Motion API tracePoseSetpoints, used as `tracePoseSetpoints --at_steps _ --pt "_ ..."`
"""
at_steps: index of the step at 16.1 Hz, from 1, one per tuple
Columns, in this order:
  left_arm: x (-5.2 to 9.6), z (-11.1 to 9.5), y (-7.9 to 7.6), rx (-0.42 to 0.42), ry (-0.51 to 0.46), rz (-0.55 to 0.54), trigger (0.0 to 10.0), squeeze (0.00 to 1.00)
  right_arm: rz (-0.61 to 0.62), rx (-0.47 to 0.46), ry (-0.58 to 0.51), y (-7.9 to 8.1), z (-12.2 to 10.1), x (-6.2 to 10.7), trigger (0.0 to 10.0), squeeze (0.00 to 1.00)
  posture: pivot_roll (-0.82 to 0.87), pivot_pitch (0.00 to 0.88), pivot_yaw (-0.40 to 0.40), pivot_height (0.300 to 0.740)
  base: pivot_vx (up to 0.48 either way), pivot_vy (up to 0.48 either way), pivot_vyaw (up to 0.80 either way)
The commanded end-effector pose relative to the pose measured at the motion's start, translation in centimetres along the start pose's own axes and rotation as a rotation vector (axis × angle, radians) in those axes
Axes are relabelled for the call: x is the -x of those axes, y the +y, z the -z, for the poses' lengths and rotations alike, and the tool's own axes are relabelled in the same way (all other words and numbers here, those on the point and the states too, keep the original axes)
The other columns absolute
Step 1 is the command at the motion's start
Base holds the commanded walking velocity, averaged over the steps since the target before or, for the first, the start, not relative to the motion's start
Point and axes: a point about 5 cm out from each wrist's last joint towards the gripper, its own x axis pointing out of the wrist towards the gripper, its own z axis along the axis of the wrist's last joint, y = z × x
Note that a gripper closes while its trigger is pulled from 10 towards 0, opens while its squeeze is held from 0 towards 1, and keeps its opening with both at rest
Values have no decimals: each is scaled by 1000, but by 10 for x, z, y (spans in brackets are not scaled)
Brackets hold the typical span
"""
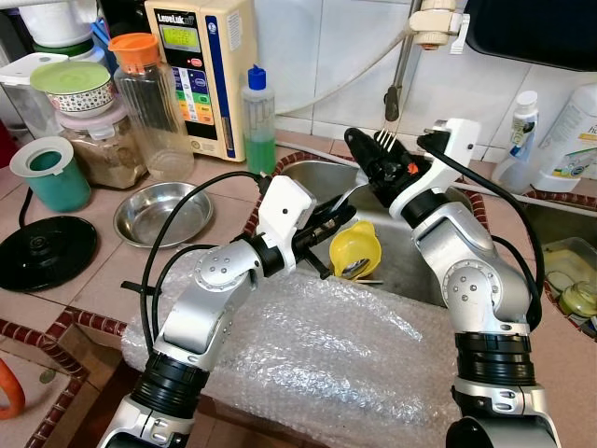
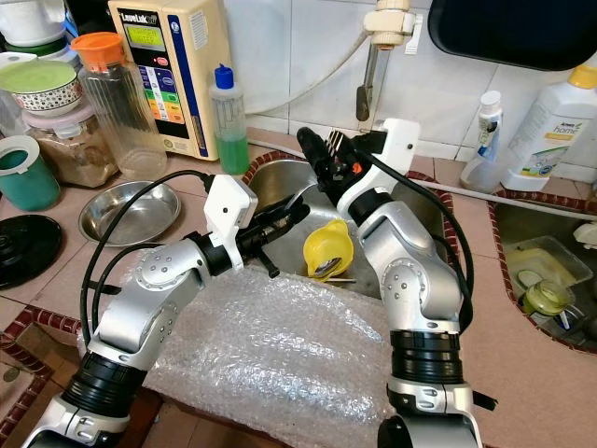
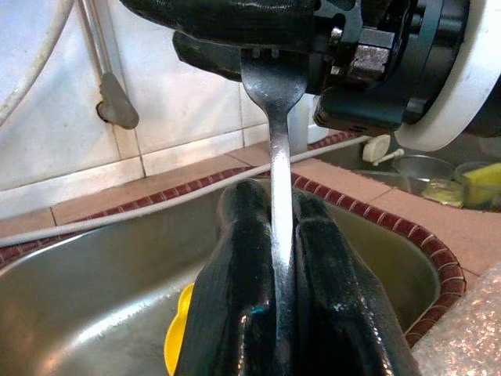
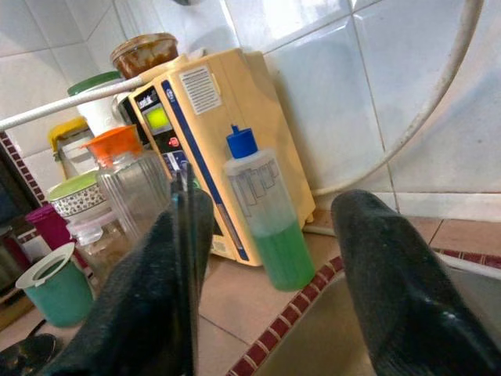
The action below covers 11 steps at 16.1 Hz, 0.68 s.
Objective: Kitchen organization
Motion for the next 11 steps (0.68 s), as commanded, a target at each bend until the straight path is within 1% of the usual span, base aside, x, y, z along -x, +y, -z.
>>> tracePoseSetpoints --at_steps 1,4,6,7,8,10,11 --pt "-1 -4 -2 -21 -13 12 0 0 59 -4 11 -9 -1 0 0 0 34 0 18 740 0 0 0" --pt "-1 -5 1 -35 -14 -8 0 0 60 -16 25 -9 1 1 0 0 35 0 17 740 0 0 0" --pt "0 -5 8 -54 -6 -50 0 0 61 -21 42 -10 4 2 0 0 35 0 17 740 0 0 0" --pt "2 -4 14 -68 1 -85 784 0 62 -22 44 -10 4 2 0 0 35 0 17 740 0 0 0" --pt "4 -4 21 -98 12 -134 824 0 63 -20 47 -10 4 2 0 0 35 0 15 740 0 0 0" --pt "8 -4 34 -133 18 -215 1725 0 63 -18 54 -11 5 3 0 0 36 0 16 740 0 0 0" --pt "9 -5 39 -144 22 -243 2549 0 62 -18 56 -11 5 3 0 0 37 0 15 740 0 0 0"
